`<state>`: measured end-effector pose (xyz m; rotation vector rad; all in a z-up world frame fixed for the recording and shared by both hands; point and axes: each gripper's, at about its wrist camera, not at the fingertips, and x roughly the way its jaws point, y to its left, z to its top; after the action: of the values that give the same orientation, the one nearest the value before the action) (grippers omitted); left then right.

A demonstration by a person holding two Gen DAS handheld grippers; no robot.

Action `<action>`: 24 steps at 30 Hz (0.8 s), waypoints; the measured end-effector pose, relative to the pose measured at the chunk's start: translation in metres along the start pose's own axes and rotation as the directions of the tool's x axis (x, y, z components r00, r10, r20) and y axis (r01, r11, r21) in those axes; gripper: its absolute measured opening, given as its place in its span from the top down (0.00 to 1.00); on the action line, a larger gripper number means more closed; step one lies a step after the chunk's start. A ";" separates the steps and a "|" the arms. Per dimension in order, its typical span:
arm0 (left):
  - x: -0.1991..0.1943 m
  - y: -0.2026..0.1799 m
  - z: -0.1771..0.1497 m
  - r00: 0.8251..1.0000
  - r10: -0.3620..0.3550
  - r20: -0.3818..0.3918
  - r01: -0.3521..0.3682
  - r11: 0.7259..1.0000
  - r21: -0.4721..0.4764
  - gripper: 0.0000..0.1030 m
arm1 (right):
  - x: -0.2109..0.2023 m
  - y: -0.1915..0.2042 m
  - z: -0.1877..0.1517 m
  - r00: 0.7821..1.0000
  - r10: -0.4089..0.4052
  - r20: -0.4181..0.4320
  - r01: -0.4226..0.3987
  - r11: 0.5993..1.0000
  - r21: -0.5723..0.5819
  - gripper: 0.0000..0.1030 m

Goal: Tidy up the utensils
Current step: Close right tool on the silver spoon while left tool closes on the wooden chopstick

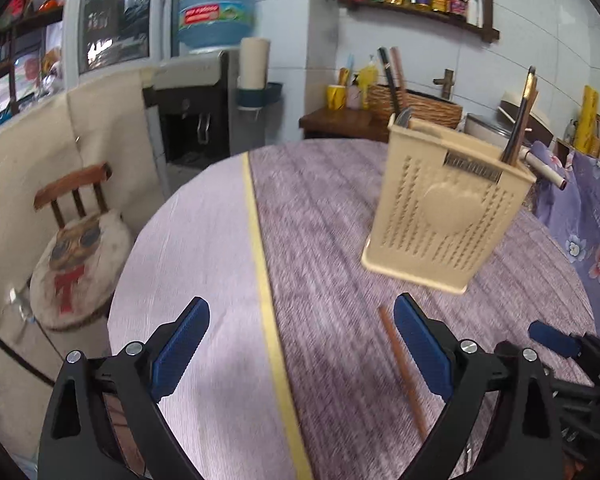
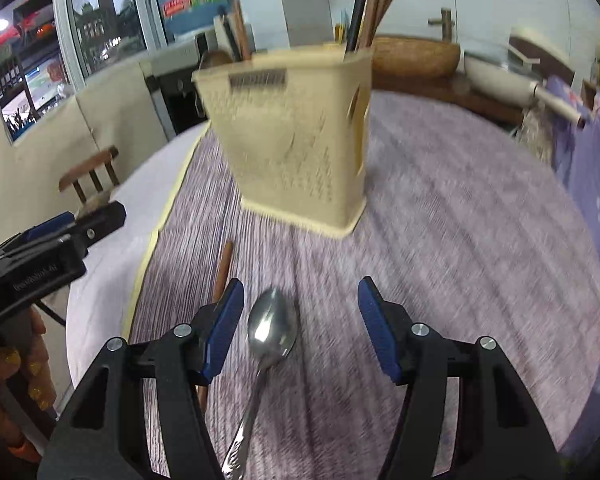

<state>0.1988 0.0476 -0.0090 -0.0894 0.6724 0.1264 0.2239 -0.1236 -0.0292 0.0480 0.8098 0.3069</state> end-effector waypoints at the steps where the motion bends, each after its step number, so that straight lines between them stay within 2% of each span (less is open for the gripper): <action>1: 0.000 0.004 -0.005 1.000 0.016 -0.005 -0.016 1.000 -0.005 0.11 | 0.004 0.003 -0.005 1.000 0.002 -0.016 -0.002 1.000 0.008 0.42; 7: -0.007 0.018 -0.020 0.999 0.052 -0.012 -0.053 0.998 -0.019 0.11 | 0.022 0.018 -0.023 0.997 -0.035 -0.063 0.034 0.999 -0.014 0.43; 9: -0.008 0.024 -0.022 0.998 0.059 -0.013 -0.059 0.998 -0.028 0.10 | 0.027 0.022 -0.024 0.996 -0.063 -0.070 0.061 0.998 -0.027 0.46; 14: -0.008 0.034 -0.029 0.999 0.047 -0.027 -0.048 0.997 -0.056 0.10 | 0.037 0.028 -0.028 0.991 -0.080 -0.111 0.076 0.996 -0.036 0.50; 18: -0.007 0.036 -0.031 0.999 0.039 -0.033 -0.041 0.997 -0.068 0.10 | 0.040 0.034 -0.027 0.988 -0.112 -0.107 0.106 0.993 -0.057 0.51; 24: -0.004 0.033 -0.033 0.998 0.036 -0.042 -0.038 0.998 -0.056 0.10 | 0.046 0.033 -0.022 0.987 -0.127 -0.093 0.122 0.991 -0.061 0.60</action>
<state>0.1704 0.0760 -0.0334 -0.1344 0.7118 0.1795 0.2297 -0.0805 -0.0715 -0.0692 0.8965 0.2140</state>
